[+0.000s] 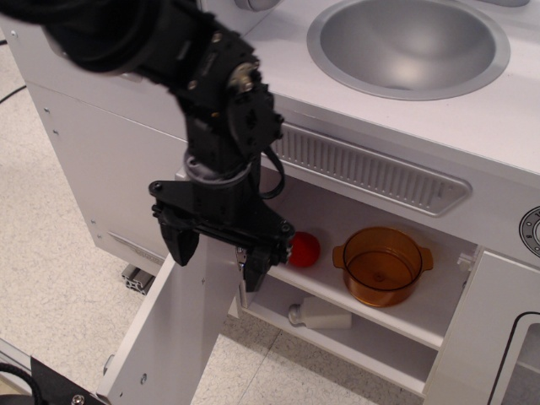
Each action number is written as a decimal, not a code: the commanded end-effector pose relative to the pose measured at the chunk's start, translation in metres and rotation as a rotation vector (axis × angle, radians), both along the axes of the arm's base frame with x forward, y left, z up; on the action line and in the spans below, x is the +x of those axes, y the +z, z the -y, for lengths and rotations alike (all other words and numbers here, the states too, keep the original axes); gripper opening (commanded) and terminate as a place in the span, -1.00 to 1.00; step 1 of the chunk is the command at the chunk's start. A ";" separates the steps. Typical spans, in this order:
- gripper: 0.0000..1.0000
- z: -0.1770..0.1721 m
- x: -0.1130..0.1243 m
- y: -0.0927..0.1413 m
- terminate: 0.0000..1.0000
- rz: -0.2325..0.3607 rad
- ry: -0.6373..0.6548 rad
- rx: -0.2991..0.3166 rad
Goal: Close cabinet
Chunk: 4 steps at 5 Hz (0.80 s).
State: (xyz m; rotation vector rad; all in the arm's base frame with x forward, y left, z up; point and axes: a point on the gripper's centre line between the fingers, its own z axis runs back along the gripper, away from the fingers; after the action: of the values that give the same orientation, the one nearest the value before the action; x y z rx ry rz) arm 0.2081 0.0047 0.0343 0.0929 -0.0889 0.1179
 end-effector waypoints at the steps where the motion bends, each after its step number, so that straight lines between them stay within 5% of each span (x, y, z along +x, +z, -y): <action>1: 1.00 -0.032 -0.001 -0.005 -1.00 0.053 0.028 0.055; 2: 1.00 -0.036 0.002 -0.015 -1.00 0.068 0.060 0.079; 4: 1.00 -0.018 0.011 -0.038 -1.00 0.039 0.084 0.034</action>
State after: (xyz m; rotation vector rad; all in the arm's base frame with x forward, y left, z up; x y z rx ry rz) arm 0.2111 0.0208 -0.0098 0.1246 -0.0926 0.2070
